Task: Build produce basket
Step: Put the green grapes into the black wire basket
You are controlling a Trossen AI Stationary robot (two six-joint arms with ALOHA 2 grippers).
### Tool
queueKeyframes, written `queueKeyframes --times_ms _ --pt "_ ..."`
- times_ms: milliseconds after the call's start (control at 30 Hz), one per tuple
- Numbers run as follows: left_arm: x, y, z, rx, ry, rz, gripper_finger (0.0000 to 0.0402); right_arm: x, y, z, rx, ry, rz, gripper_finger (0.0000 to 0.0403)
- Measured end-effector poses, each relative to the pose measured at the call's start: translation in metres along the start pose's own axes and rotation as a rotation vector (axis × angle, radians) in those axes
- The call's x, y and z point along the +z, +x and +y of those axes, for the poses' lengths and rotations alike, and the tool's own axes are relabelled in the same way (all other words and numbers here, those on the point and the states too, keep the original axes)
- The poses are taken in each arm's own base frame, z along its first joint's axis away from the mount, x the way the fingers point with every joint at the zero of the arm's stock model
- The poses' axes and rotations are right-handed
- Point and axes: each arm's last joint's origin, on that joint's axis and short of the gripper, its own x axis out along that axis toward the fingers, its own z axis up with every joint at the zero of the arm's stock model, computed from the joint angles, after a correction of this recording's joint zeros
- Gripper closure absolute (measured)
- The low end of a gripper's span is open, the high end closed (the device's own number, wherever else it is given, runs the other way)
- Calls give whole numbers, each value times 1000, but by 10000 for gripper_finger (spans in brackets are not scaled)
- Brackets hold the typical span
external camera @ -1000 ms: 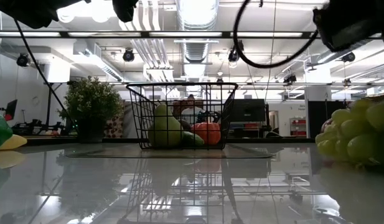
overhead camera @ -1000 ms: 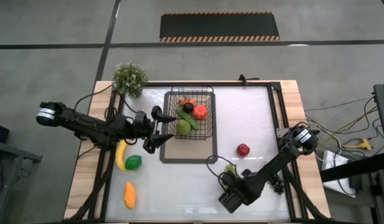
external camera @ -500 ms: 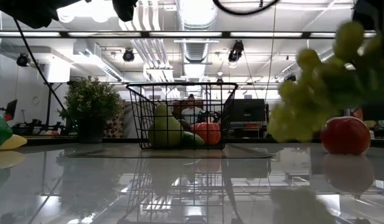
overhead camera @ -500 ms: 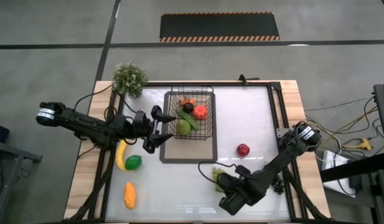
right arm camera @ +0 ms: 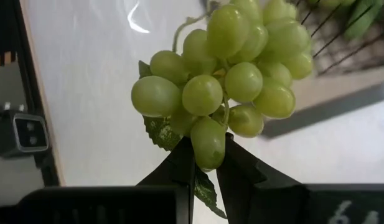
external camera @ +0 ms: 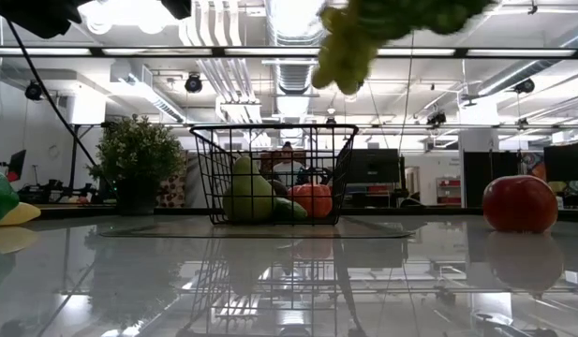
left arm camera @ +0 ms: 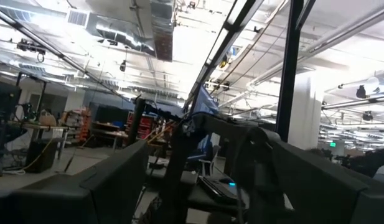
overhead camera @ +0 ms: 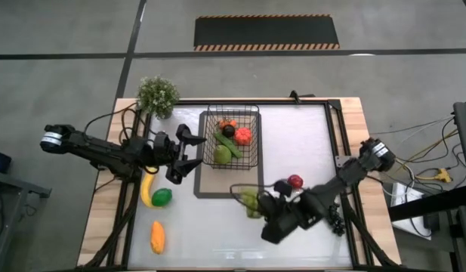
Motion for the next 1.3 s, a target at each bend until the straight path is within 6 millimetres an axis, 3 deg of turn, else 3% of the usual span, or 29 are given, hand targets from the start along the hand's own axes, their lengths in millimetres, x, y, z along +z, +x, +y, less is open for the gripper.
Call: queueKeyframes --times_ms 267,567,733,1033,1300 --pt "-1 -2 0 -1 29 10 77 57 -16 -40 70 19 -43 365" --pt "3 -6 0 -3 133 2 77 108 -16 -101 241 220 36 365" --pt "4 -8 0 -2 160 28 77 118 -9 -139 305 335 143 365" --pt "0 -8 1 -1 216 60 77 121 4 -201 257 472 237 365" --pt "1 -8 1 -2 241 57 77 121 17 -228 226 419 238 365"
